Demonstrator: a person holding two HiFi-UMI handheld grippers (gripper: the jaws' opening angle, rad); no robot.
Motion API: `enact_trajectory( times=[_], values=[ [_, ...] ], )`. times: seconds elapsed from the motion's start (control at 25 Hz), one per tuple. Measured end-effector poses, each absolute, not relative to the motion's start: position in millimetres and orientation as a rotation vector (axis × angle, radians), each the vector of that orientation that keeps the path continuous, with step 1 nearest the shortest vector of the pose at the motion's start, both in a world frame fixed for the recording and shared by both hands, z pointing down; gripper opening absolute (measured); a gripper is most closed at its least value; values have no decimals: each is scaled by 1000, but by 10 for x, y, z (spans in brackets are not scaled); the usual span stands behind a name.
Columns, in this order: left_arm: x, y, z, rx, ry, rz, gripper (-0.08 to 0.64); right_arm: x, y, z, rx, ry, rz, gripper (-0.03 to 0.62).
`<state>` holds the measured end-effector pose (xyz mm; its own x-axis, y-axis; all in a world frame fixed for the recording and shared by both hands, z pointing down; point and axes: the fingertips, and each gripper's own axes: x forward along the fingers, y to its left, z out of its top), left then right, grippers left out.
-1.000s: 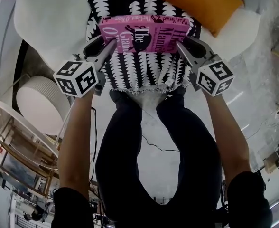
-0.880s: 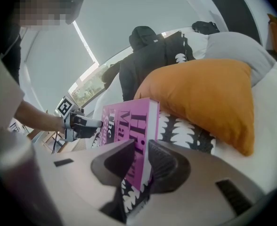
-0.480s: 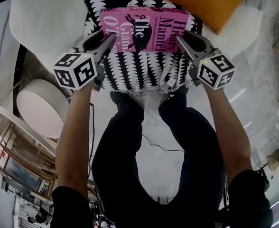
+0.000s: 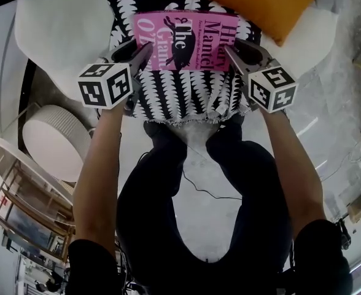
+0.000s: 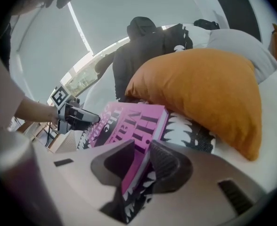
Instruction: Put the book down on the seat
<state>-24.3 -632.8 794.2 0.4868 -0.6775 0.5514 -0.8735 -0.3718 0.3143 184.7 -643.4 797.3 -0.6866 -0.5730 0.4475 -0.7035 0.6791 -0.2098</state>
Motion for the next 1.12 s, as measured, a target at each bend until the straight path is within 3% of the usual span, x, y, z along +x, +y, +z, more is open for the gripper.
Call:
enact_trajectory(
  times=[0.72,1.12],
  values=[
    [-376,-6098,7688,2181,-1372,535,164,1975,-6294,7655,1061,-2493,420,106],
    [-88,-5463,6230,2312,-1333,388,71,1765,-5628,6138,1003,-2617,346,42]
  ],
)
